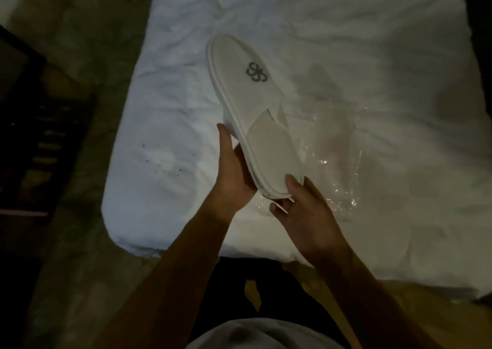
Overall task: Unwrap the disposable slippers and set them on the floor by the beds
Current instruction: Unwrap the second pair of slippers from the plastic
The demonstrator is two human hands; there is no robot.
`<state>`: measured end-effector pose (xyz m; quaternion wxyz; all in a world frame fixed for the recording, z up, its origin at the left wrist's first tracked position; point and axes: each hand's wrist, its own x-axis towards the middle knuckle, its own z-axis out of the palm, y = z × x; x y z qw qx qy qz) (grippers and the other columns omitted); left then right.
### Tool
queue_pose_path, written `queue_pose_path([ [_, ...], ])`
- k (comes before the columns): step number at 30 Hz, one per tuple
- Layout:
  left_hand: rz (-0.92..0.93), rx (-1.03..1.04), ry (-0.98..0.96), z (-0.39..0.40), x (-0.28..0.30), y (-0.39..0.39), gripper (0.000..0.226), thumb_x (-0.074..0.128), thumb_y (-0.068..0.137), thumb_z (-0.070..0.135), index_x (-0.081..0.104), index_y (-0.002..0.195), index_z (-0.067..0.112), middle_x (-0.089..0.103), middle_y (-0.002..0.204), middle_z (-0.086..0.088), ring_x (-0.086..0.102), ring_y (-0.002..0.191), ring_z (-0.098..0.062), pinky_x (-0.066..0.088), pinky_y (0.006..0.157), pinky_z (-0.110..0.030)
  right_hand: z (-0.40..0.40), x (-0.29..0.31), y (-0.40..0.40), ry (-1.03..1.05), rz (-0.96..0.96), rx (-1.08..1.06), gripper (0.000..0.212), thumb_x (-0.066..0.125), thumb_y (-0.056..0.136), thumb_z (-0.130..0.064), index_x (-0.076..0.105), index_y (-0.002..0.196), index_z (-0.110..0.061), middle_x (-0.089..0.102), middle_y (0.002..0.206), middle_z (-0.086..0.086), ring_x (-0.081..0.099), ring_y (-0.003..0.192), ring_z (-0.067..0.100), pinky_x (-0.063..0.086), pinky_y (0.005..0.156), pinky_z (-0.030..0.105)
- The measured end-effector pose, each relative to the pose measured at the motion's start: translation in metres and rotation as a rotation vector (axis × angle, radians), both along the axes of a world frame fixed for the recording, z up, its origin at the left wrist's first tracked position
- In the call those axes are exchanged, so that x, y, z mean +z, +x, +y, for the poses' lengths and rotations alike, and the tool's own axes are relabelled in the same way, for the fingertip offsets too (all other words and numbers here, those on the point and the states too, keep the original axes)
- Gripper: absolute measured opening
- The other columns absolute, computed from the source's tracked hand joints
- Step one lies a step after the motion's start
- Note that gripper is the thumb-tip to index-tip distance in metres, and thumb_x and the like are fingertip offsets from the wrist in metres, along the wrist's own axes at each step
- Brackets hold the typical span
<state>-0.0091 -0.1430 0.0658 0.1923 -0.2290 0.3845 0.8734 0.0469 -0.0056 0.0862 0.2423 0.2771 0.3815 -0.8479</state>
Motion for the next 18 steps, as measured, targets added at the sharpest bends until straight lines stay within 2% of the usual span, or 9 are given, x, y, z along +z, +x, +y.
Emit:
queue_pose_path([
  [3,0.049,0.000,0.064,-0.019,0.016,0.018,0.089,0.012,0.085,0.078,0.048,0.143,0.019,0.052,0.140,-0.020,0.047,0.130,-0.045,0.038,0.108,-0.057,-0.024,0.008,0.002,-0.018,0.028,0.120,0.031,0.062,0.084,-0.025,0.063,0.114,-0.017,0.071,0.113,0.005,0.068,0.102,0.022,0.051,0.081,0.033],
  [6,0.086,0.069,-0.009,-0.040,0.025,0.030,0.076,0.012,0.090,0.073,0.056,0.133,0.027,0.058,0.131,-0.015,0.059,0.117,-0.037,0.045,0.100,-0.054,-0.049,0.013,0.008,0.013,0.041,0.212,0.047,0.065,0.083,-0.028,0.058,0.127,-0.012,0.068,0.119,0.009,0.070,0.102,0.025,0.056,0.072,0.028],
  [8,0.103,0.107,-0.030,-0.059,0.025,0.041,0.073,0.012,0.091,0.070,0.056,0.131,0.027,0.060,0.127,-0.013,0.063,0.112,-0.032,0.047,0.097,-0.051,-0.067,0.013,0.011,0.066,0.034,0.295,0.043,0.064,0.088,-0.029,0.057,0.126,-0.011,0.068,0.118,0.013,0.071,0.097,0.026,0.056,0.071,0.029],
  [11,0.103,0.188,-0.046,-0.093,0.022,0.062,0.070,0.015,0.092,0.069,0.063,0.124,0.029,0.064,0.120,-0.012,0.063,0.108,-0.032,0.047,0.095,-0.051,-0.094,0.016,0.018,0.274,0.055,0.479,0.033,0.061,0.091,-0.031,0.061,0.114,-0.008,0.071,0.098,0.012,0.072,0.083,0.026,0.055,0.072,0.032],
  [13,0.095,0.227,-0.042,-0.117,0.016,0.077,0.068,0.018,0.091,0.068,0.068,0.119,0.030,0.066,0.118,-0.012,0.063,0.108,-0.034,0.045,0.096,-0.053,-0.115,0.017,0.024,0.435,0.100,0.565,0.033,0.063,0.089,-0.033,0.062,0.108,-0.006,0.071,0.089,0.009,0.072,0.081,0.025,0.055,0.071,0.031],
  [16,0.044,0.260,-0.056,-0.156,0.012,0.102,0.069,0.029,0.083,0.070,0.067,0.118,0.025,0.069,0.116,-0.012,0.065,0.105,-0.031,0.049,0.095,-0.050,-0.154,0.017,0.034,0.628,0.159,0.551,0.039,0.067,0.085,-0.039,0.061,0.109,-0.009,0.071,0.094,0.006,0.071,0.085,0.020,0.056,0.074,0.030],
  [18,-0.013,0.243,-0.106,-0.185,0.015,0.121,0.071,0.034,0.081,0.070,0.063,0.119,0.017,0.068,0.114,-0.007,0.065,0.100,-0.023,0.051,0.092,-0.041,-0.185,0.016,0.040,0.722,0.190,0.527,0.045,0.068,0.082,-0.046,0.058,0.112,-0.014,0.070,0.102,0.004,0.070,0.088,0.017,0.057,0.080,0.033],
])
